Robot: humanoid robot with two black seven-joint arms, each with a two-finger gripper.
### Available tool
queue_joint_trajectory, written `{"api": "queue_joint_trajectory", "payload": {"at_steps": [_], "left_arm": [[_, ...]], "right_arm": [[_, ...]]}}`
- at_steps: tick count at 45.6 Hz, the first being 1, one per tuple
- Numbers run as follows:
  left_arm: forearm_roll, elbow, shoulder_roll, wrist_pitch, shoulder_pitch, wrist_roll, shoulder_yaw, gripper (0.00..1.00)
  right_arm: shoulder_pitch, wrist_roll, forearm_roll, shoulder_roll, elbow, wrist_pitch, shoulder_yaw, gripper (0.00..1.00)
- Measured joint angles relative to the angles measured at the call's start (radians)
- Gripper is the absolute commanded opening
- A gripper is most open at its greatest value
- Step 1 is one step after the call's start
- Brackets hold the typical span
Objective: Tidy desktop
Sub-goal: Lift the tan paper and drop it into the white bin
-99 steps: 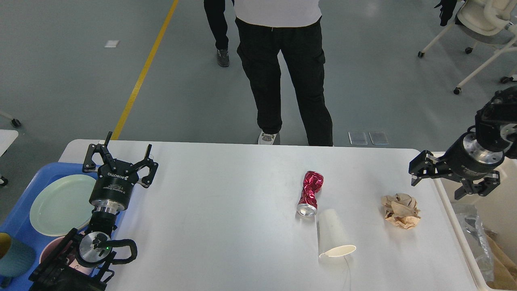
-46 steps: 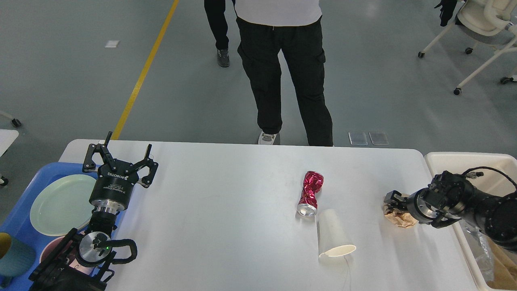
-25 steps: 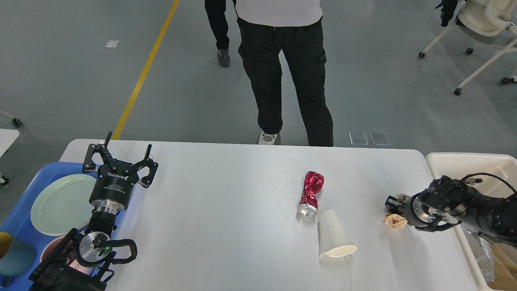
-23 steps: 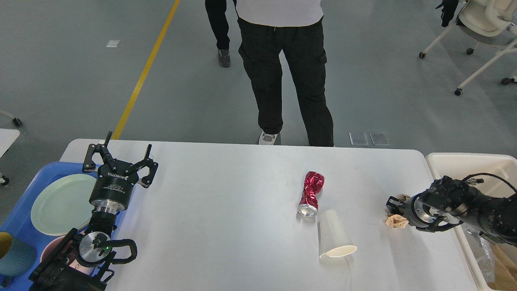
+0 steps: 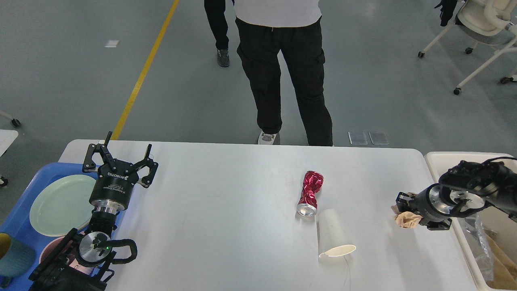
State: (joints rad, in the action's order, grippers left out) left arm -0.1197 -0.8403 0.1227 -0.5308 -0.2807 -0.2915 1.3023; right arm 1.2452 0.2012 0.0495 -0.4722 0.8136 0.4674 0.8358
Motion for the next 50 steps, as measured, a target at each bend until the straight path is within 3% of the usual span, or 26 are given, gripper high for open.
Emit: {"api": "queue_joint_trajectory", "payload": {"at_steps": [10,25,34,50], "left_arm": [[0.000,0.000,0.000,0.000,0.000,0.000,0.000,0.96],[0.000,0.000,0.000,0.000,0.000,0.000,0.000,0.96],[0.000,0.001,0.000,0.000,0.000,0.000,0.000,0.96],[0.000,0.001,0.000,0.000,0.000,-0.001,0.000,0.96]], "right_arm": [[0.400,0.007,-0.003,-0.060,0.307,0.200,0.222,0.00],[0.865,0.009,-0.037,-0.058,0.695,0.255,0.416,0.00],[0.988,0.009,-0.070,-0.085,0.758,0.217,0.475,0.00],[1.001,0.005,-0.086,-0.110,0.730,0.143,0.556,0.00]]}}
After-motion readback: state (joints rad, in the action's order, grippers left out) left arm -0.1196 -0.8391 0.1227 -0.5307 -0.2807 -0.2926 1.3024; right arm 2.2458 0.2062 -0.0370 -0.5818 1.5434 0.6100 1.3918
